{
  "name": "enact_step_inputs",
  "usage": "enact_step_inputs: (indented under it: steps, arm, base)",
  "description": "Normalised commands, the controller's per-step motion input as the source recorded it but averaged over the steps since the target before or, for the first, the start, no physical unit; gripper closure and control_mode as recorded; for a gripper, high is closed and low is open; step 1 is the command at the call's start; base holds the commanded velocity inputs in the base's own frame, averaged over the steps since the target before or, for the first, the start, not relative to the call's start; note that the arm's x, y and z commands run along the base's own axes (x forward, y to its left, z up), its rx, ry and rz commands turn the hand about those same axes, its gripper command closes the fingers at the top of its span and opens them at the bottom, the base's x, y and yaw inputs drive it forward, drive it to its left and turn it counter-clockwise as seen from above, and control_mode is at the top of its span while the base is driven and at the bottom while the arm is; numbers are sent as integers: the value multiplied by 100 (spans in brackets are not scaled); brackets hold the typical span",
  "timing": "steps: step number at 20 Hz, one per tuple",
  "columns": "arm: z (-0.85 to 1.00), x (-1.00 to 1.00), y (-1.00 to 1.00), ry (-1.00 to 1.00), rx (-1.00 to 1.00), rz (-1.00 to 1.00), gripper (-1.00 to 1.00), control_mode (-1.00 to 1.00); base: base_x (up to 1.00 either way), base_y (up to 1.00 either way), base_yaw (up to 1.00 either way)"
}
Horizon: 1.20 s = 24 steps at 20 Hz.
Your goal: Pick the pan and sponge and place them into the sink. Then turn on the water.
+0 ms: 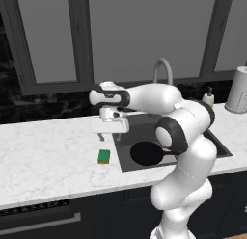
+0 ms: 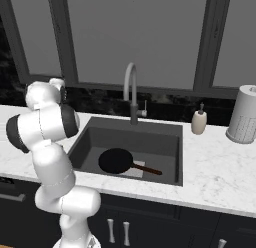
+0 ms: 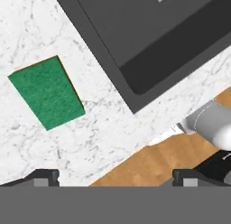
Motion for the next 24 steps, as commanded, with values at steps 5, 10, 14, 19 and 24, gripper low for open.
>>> enact_step_inputs:
  steps: [5,10,14,19,24]
  arm:
    - [-48,2,21,0,-5,-11,-100,-100]
    - [-39,0,0,-6,-4,-3,-100,-100]
    - [-40,0,0,-22,0,23,-100,-100]
    - [-20,0,-11,-14,1,35,-100,-100]
    - [-21,6,-8,-14,7,22,-100,-100]
  base:
    - [0,0,0]
    - [0,0,0]
    - [0,0,0]
    - [0,0,0]
    - [0,0,0]
